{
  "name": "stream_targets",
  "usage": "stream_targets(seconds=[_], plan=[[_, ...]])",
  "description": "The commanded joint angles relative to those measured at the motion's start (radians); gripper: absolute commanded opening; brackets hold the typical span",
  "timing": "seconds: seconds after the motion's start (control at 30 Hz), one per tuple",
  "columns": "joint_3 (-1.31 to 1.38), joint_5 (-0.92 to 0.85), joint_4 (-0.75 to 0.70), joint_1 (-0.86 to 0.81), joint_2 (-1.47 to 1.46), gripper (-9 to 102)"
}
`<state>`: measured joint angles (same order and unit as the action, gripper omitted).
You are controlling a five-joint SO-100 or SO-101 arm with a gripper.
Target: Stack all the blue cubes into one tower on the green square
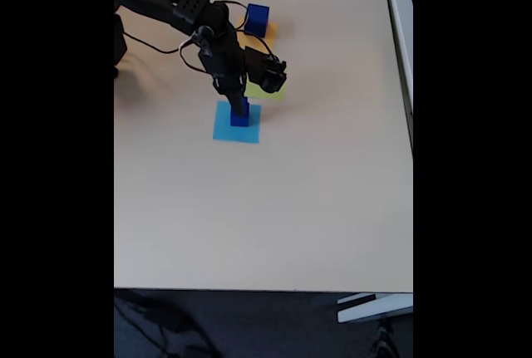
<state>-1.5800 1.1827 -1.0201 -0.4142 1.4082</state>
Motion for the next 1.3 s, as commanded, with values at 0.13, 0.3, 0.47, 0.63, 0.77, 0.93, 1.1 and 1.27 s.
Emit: stream_targets(seconds=[0.13,0.3,0.47,0.63,0.77,0.93,1.1,1.27], plan=[[0.038,0.029,0.057,0.052,0.121,25],[0.114,0.025,0.08,0.117,0.147,25],[0.17,0.118,0.086,0.216,0.156,25],[0.204,0.235,0.097,0.276,0.107,25],[0.264,0.288,0.115,0.305,0.015,25],[0.402,0.288,0.115,0.302,-0.158,25],[0.471,0.331,0.104,0.314,-0.258,25],[0.448,0.41,0.091,0.348,-0.285,25]])
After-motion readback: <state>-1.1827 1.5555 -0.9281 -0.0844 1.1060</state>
